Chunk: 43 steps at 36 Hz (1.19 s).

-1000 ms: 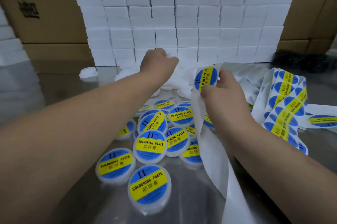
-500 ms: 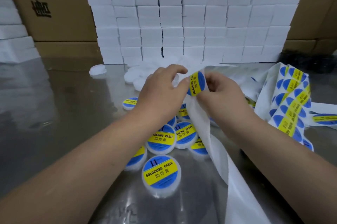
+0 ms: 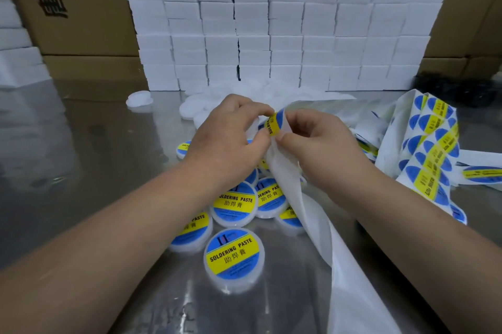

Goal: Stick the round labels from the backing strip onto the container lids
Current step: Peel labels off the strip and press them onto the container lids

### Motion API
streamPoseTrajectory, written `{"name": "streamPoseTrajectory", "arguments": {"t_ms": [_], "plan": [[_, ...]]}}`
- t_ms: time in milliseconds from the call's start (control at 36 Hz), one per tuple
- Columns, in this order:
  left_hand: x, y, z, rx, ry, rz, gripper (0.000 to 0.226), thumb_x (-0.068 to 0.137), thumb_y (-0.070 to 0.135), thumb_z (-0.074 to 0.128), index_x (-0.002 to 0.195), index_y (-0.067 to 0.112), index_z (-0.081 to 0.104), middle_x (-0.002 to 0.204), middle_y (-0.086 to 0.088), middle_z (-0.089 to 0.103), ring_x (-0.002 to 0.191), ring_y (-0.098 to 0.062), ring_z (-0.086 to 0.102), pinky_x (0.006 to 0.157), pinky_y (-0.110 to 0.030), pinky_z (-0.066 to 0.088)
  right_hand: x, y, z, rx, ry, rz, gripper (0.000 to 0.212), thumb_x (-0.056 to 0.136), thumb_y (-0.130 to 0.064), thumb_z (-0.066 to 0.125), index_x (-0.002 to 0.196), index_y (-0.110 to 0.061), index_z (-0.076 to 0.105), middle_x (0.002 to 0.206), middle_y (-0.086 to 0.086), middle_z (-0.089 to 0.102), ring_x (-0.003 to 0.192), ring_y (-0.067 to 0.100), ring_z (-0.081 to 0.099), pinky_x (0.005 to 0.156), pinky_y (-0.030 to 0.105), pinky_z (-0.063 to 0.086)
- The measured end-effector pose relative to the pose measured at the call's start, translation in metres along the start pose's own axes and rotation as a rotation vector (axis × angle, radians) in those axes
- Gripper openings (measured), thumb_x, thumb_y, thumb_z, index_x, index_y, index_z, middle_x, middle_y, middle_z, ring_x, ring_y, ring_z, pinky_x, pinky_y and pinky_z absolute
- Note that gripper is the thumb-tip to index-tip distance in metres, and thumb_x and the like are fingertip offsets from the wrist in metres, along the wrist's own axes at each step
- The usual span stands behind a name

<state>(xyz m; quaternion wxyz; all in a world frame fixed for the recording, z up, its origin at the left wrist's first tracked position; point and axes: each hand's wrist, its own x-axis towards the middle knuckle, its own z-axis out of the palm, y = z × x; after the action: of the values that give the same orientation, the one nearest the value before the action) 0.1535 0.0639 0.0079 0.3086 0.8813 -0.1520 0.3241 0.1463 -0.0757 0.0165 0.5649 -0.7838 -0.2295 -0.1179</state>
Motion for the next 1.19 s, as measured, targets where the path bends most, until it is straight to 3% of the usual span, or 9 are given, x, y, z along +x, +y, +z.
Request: {"name": "streamPoseTrajectory", "arguments": {"t_ms": [111, 194, 361, 500, 750, 861, 972, 1083, 1194], "plan": [[-0.001, -0.001, 0.000, 0.016, 0.040, 0.027, 0.027, 0.085, 0.020, 0.057, 0.112, 0.023, 0.063, 0.104, 0.012, 0.043, 0.090, 0.011, 0.033, 0.072, -0.007, 0.027, 0.000, 0.001, 0.000, 0.038, -0.014, -0.008, 0.030, 0.082, -0.005, 0.054, 0.075, -0.031, 0.067, 0.073, -0.008, 0.070, 0.073, 0.005, 0.064, 0.071, 0.029, 0.053], [-0.002, -0.001, 0.000, 0.021, 0.074, 0.033, 0.021, 0.085, 0.019, 0.058, 0.105, 0.021, 0.065, 0.102, 0.012, 0.046, 0.088, 0.011, 0.033, 0.072, -0.011, 0.027, 0.002, 0.004, -0.001, 0.044, 0.032, -0.022, 0.032, 0.085, -0.006, 0.053, 0.070, -0.031, 0.066, 0.060, -0.017, 0.063, 0.058, -0.003, 0.055, 0.056, 0.014, 0.045], [-0.005, 0.002, -0.002, 0.002, 0.040, 0.037, 0.020, 0.083, 0.025, 0.059, 0.102, 0.023, 0.065, 0.100, 0.012, 0.048, 0.090, 0.008, 0.037, 0.072, -0.009, 0.029, 0.004, 0.008, -0.001, -0.010, 0.079, -0.033, 0.018, 0.086, -0.010, 0.057, 0.070, -0.015, 0.063, 0.062, 0.006, 0.060, 0.058, 0.008, 0.050, 0.055, 0.024, 0.040], [-0.007, 0.003, -0.003, 0.006, 0.031, 0.032, 0.028, 0.078, 0.046, 0.055, 0.098, 0.029, 0.064, 0.098, 0.014, 0.049, 0.089, 0.004, 0.041, 0.073, -0.013, 0.030, 0.005, 0.008, -0.001, -0.016, 0.048, -0.030, 0.022, 0.088, -0.012, 0.057, 0.073, -0.026, 0.064, 0.070, -0.009, 0.066, 0.068, 0.005, 0.059, 0.065, 0.024, 0.048], [-0.001, -0.002, -0.007, -0.085, 0.106, -0.127, 0.002, 0.085, 0.037, 0.058, 0.086, 0.036, 0.058, 0.093, 0.014, 0.052, 0.088, 0.000, 0.046, 0.074, -0.018, 0.033, 0.005, 0.011, -0.003, -0.082, 0.044, -0.094, 0.031, 0.089, -0.011, 0.053, 0.071, -0.036, 0.060, 0.060, -0.025, 0.061, 0.062, -0.008, 0.054, 0.057, 0.007, 0.041], [0.007, -0.007, -0.012, -0.195, 0.213, -0.352, 0.013, 0.087, 0.041, 0.054, 0.076, 0.034, 0.057, 0.084, 0.010, 0.059, 0.073, -0.011, 0.052, 0.065, -0.026, 0.038, 0.005, 0.010, -0.001, -0.114, 0.056, -0.118, 0.031, 0.086, -0.009, 0.054, 0.076, -0.038, 0.056, 0.072, -0.022, 0.062, 0.066, -0.006, 0.057, 0.058, 0.008, 0.043], [0.012, -0.013, -0.018, -0.276, 0.318, -0.480, 0.014, 0.091, 0.037, 0.049, 0.081, 0.030, 0.056, 0.072, 0.013, 0.054, 0.065, -0.005, 0.049, 0.060, -0.022, 0.041, 0.005, 0.011, -0.003, -0.131, 0.149, -0.155, 0.038, 0.083, -0.006, 0.056, 0.092, -0.041, 0.043, 0.087, -0.024, 0.051, 0.061, -0.003, 0.053, 0.057, 0.010, 0.040], [0.010, -0.010, -0.019, -0.241, 0.311, -0.441, 0.014, 0.092, 0.039, 0.049, 0.080, 0.032, 0.054, 0.075, 0.014, 0.054, 0.066, -0.003, 0.050, 0.062, -0.022, 0.040, 0.003, 0.011, -0.006, -0.182, 0.242, -0.194, 0.059, 0.080, -0.003, 0.050, 0.128, -0.036, 0.038, 0.122, -0.017, 0.047, 0.064, 0.002, 0.047, 0.068, 0.023, 0.041], [0.003, -0.005, -0.014, -0.121, 0.250, -0.301, 0.011, 0.090, 0.045, 0.048, 0.085, 0.036, 0.053, 0.098, 0.009, 0.056, 0.088, -0.010, 0.051, 0.073, -0.026, 0.037, 0.003, 0.009, -0.008, -0.314, 0.326, -0.245, 0.065, 0.076, 0.003, 0.047, 0.133, -0.030, 0.041, 0.148, -0.010, 0.024, 0.081, 0.011, 0.045, 0.071, 0.025, 0.042]]}}
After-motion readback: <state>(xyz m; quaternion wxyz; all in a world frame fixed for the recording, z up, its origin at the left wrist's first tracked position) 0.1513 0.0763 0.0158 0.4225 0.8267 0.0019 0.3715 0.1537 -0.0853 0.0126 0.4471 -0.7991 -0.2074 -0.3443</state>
